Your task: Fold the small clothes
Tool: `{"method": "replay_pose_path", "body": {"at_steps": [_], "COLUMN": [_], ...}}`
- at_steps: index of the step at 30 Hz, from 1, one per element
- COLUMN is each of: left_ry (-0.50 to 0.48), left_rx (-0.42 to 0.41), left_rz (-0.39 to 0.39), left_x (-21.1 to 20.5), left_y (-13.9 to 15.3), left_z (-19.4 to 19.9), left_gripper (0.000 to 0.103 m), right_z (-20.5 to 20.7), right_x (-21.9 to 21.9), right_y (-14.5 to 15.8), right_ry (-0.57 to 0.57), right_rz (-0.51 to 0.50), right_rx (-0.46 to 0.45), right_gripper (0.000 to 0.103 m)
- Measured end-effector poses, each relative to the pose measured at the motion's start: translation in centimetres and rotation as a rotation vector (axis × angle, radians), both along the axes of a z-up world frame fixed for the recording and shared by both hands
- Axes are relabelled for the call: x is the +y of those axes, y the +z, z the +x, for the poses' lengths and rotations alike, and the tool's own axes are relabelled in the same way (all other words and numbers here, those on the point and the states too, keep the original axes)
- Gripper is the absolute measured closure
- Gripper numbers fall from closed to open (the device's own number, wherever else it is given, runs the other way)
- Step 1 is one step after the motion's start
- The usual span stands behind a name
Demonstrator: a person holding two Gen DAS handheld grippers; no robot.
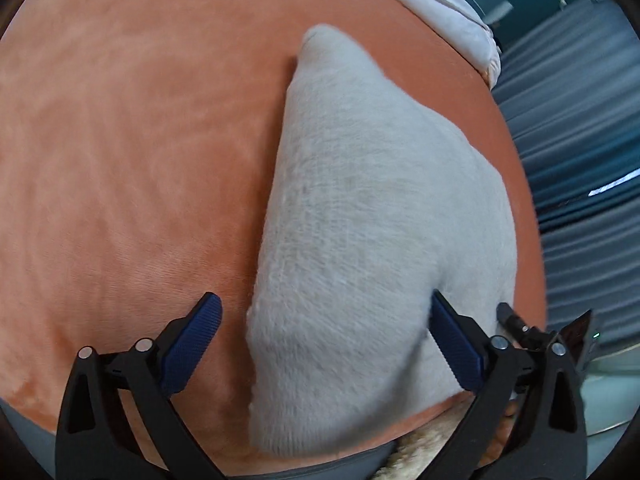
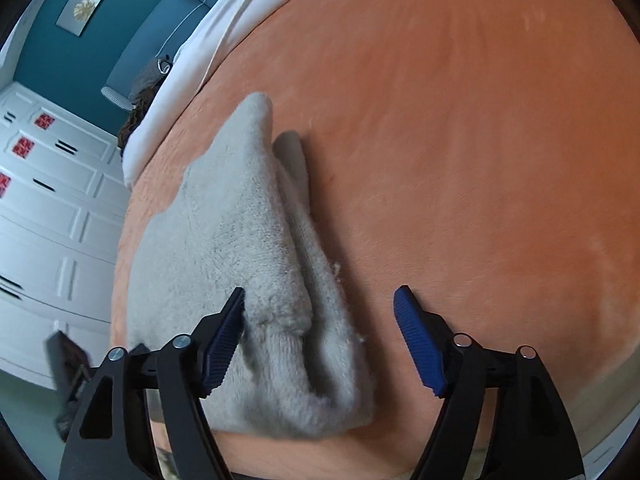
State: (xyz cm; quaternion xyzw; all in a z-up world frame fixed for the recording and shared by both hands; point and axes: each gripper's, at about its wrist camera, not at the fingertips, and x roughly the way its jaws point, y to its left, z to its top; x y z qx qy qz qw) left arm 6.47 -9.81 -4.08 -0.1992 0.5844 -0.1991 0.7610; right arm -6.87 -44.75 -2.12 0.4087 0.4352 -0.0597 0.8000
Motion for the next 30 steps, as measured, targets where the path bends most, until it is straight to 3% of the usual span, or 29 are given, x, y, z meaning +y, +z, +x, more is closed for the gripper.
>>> {"method": "replay_pose_path", "body": {"at_steps": [4, 9, 13, 14, 15, 18, 25, 30], "left_ry": [-0.019, -0.056, -0.095, -0.112, -0.141, -0.22, -0.336, -0.382], "left_rx": [-0.051, -0.031, -0.058, -0.073, -0.095, -0.155, -0.304, -0.387], "left_rz": [-0.039, -0.057, 0.023, 0.052, 0.081, 0.142, 0.175, 0.122], "left_x": [-1.0, -3.0, -4.6, -5.0, -5.5, -6.5, -8.1, -7.4], "left_y": [-0.3, -0.3, 1.7, 2.3, 3.2, 5.7, 12.6, 16.5], "left_z": [0.0, 0.3, 0.0, -0.1, -0.5, -1.2, -5.1, -7.9], "left_gripper": [0.005, 0.006, 0.019, 0.029, 0.037, 0.047, 0.049, 0.049], "right_z": [1.1, 3.0, 4.2, 4.1, 3.9, 2.9, -2.6, -7.1], "right_x": [0.5, 2.0, 3.0, 3.1, 3.3, 4.1, 6.9, 7.6], "right_y": [-0.8, -0.9, -0.1, 0.3, 0.9, 3.2, 10.4, 14.8], "right_ry": [0.029, 0.078, 0.072, 0.061, 0.054, 0.04, 0.018, -0.035], "right_rz": [0.052, 0.047, 0.036, 0.029, 0.023, -0.015, -0.183, -0.256], "right_rx": [-0.032, -0.031, -0.001, -0.002, -0.01, -0.055, -0.127, -0.214], "right_gripper": [0.025, 0.024, 0.054, 0.061, 0.064, 0.07, 0.072, 0.072]}}
